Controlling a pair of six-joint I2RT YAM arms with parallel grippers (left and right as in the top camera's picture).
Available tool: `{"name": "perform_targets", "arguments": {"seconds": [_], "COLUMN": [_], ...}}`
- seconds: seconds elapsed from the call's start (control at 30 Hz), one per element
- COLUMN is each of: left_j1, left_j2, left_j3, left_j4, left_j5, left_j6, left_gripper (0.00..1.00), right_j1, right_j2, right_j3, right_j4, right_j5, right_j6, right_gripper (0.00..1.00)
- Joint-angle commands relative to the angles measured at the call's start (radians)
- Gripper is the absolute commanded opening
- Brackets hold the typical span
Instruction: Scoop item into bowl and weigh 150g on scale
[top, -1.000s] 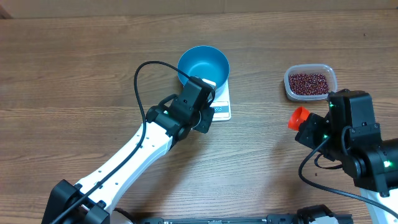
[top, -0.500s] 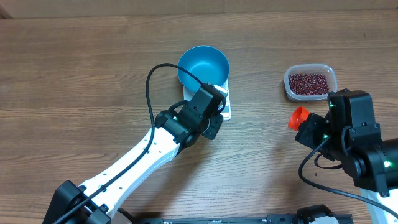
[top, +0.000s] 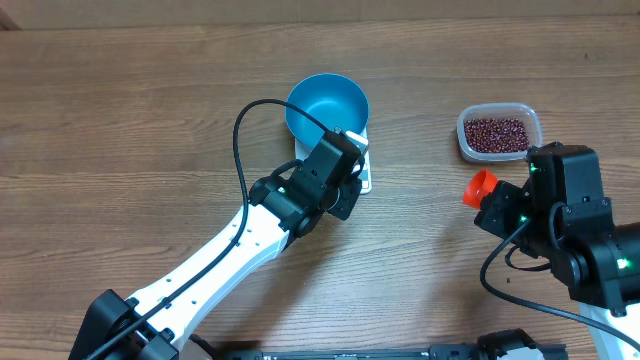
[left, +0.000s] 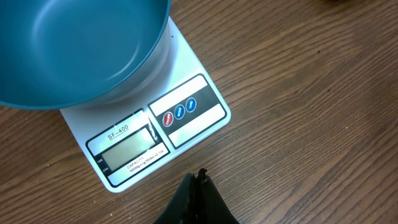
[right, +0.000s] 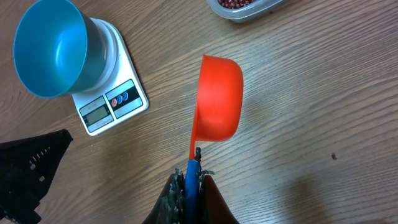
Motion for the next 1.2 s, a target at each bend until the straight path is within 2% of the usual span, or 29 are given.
{"name": "perform_targets", "arguments": {"seconds": [0.0,0.8,1.17], "left_j1": [-0.001,-0.017,-0.016], "left_j2": [0.015,0.233,0.24], "left_j3": [-0.005,-0.005,-0.005], "left_j4": [0.003,0.109,0.171], "left_j5": [0.006,0.017,-0.019], "left_j6": [-0.014,-0.023,-0.022], "left_gripper": [0.04,0.04,0.05], "right_j1": [0.005,0.005,0.005], "right_j2": [-0.004,-0.003,-0.003], "right_j3": [0.027,0.027,0.027], "right_j4": [0.006,0.013,0.013], "right_j5": [0.014,0.014,0.014], "right_j6": [-0.005,-0.005,-0.005], "right_gripper": [0.04,0.04,0.04]}}
